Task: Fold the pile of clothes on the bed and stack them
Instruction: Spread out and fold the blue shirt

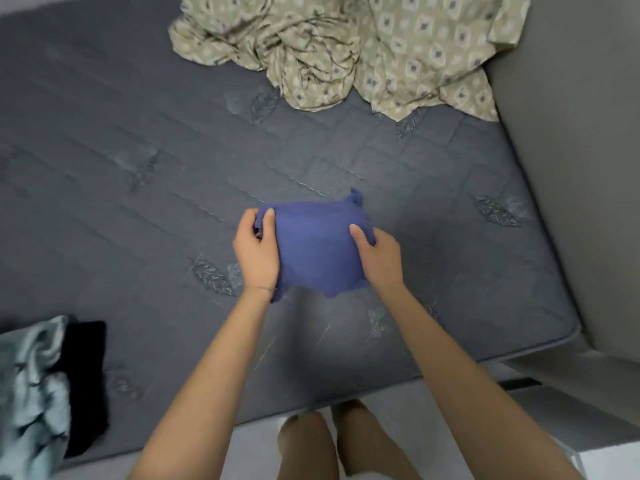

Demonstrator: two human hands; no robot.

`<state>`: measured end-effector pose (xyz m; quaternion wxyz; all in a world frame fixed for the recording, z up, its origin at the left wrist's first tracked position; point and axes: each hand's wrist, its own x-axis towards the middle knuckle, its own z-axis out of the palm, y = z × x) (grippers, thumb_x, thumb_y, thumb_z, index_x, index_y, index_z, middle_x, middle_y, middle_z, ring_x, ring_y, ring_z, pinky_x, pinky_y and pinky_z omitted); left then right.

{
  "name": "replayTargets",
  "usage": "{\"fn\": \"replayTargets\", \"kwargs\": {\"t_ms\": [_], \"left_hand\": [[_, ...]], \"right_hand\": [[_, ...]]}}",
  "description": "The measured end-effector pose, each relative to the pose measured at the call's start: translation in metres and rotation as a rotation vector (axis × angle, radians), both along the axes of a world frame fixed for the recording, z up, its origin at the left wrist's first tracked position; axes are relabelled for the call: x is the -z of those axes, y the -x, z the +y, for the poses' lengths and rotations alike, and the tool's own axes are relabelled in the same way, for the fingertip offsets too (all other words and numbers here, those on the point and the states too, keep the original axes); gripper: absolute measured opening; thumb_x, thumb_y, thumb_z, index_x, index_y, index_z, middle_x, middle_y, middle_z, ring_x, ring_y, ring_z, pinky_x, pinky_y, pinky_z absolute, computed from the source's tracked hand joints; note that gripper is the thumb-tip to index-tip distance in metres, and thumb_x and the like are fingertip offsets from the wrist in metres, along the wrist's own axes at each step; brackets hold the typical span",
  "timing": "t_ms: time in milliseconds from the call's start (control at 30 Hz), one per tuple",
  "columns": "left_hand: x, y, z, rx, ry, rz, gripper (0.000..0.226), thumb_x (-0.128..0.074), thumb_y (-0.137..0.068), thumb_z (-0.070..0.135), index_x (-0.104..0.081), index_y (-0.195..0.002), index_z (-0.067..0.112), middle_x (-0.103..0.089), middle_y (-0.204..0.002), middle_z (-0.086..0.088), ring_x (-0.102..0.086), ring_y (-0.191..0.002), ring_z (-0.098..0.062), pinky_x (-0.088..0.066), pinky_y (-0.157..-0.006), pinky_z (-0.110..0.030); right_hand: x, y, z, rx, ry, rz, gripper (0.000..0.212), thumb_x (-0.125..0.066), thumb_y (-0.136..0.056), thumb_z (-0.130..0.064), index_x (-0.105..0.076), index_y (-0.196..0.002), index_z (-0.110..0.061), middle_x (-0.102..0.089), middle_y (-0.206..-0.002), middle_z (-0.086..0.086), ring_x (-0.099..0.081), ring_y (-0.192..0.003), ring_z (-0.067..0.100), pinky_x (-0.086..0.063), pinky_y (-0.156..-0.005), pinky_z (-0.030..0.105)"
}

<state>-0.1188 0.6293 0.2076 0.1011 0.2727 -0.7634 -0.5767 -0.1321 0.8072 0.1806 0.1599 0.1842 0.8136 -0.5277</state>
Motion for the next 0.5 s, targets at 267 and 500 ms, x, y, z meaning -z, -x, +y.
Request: {"fn": "replayTargets", "kwargs": {"t_ms": [267, 500], "left_hand": [[-0.085, -0.062, -0.085, -0.13, 0.17, 0.066, 0.042, -0.051, -0.1, 0.016, -0.024, -0.067, 0.021, -0.023, -0.064, 0.007, -0.023, -0.058, -0.004, -0.023, -0.055, -0.022], [-0.109, -0.109, -0.162, -0.231, 0.236, 0.097, 0.045, -0.051, -0.099, 0.019, -0.023, -0.065, 0.022, -0.022, -0.063, 0.005, -0.023, -0.057, -0.005, -0.025, -0.055, -0.023]], "right_hand": [[-0.083, -0.027, -0.078, -0.249, -0.043, 0.122, 0.052, -0.054, -0.098, -0.038, -0.023, -0.061, -0.019, -0.027, -0.055, -0.005, -0.025, -0.052, 0.012, -0.022, -0.052, 0.028], [-0.118, -0.052, -0.151, -0.369, -0.026, 0.227, 0.048, -0.052, -0.099, -0.039, -0.024, -0.065, -0.019, -0.024, -0.059, -0.003, -0.022, -0.058, 0.015, -0.021, -0.054, 0.033]]}}
